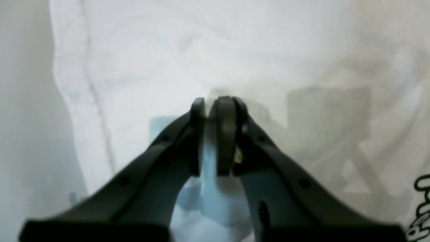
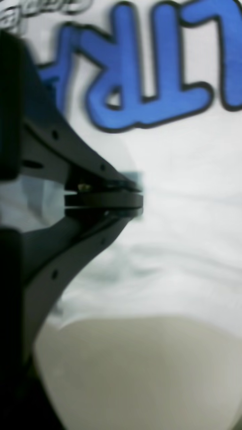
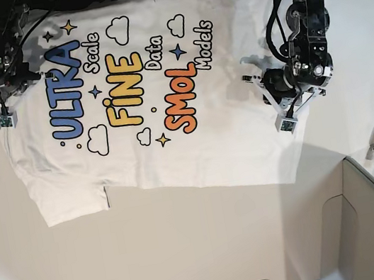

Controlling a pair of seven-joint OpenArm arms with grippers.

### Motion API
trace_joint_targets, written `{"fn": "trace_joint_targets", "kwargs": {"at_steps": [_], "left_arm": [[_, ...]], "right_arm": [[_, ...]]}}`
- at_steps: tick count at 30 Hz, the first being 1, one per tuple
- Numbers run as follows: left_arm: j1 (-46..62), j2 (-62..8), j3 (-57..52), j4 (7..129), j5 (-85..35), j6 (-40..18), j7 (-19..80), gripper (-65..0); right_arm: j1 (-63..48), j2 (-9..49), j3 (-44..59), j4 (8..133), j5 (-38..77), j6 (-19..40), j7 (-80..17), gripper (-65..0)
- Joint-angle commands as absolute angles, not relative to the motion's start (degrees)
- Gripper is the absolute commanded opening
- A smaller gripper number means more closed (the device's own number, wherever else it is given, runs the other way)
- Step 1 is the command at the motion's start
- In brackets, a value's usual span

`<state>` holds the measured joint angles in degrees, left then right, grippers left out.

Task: Layout the t-shirt on the table in an organized manner, then fold the t-shirt properly
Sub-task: 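Grasp the shirt sides with both grippers and pull them apart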

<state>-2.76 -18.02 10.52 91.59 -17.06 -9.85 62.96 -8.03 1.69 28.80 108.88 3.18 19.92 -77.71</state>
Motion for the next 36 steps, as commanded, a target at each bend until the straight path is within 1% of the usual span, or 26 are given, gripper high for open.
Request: {"fn": "trace_joint_targets", "kwargs": {"at_steps": [1,8,15,18,25,27,31,36], "left_arm": [[-3.38,-18.33,11.03,91.21,-17.01,-9.8,63.69,-58.3],[-6.55,-18.42,11.47,86.11,-17.01,-9.8,63.69,-58.3],[-11.21,-18.33,11.47,82.07,-17.01,-9.8,63.34,-58.3],[-13.93,-17.98,11.47,78.9,-17.01,-9.8,61.32,-58.3],[-19.38,-17.89,11.47,70.55,-17.01,-9.8,57.8,-58.3],[-20.7,-17.89,11.47,68.88,-17.01,-9.8,57.01,-58.2],[-21.93,-17.89,11.47,68.53,-17.01,-9.8,56.75,-58.1],[-22.2,-17.89,11.38,68.53,-17.01,-9.8,56.75,-58.1]], "right_arm": [[-6.37,2.42,29.05,106.95,3.3,20.0,-76.35,-65.0],[2.51,5.93,28.7,88.84,3.3,20.0,-69.49,-65.0],[12.53,6.73,28.62,78.11,3.3,20.0,-69.23,-65.0],[16.66,6.73,28.44,74.15,3.3,20.0,-68.44,-65.0],[22.9,8.22,21.41,62.55,3.3,19.91,-60.53,-65.0],[23.52,8.31,20.97,60.7,3.3,18.24,-59.03,-65.0],[23.43,8.22,20.88,60.79,3.3,14.2,-56.92,-65.0],[21.14,8.22,21.23,60.88,3.56,14.2,-57.1,-65.0]]}}
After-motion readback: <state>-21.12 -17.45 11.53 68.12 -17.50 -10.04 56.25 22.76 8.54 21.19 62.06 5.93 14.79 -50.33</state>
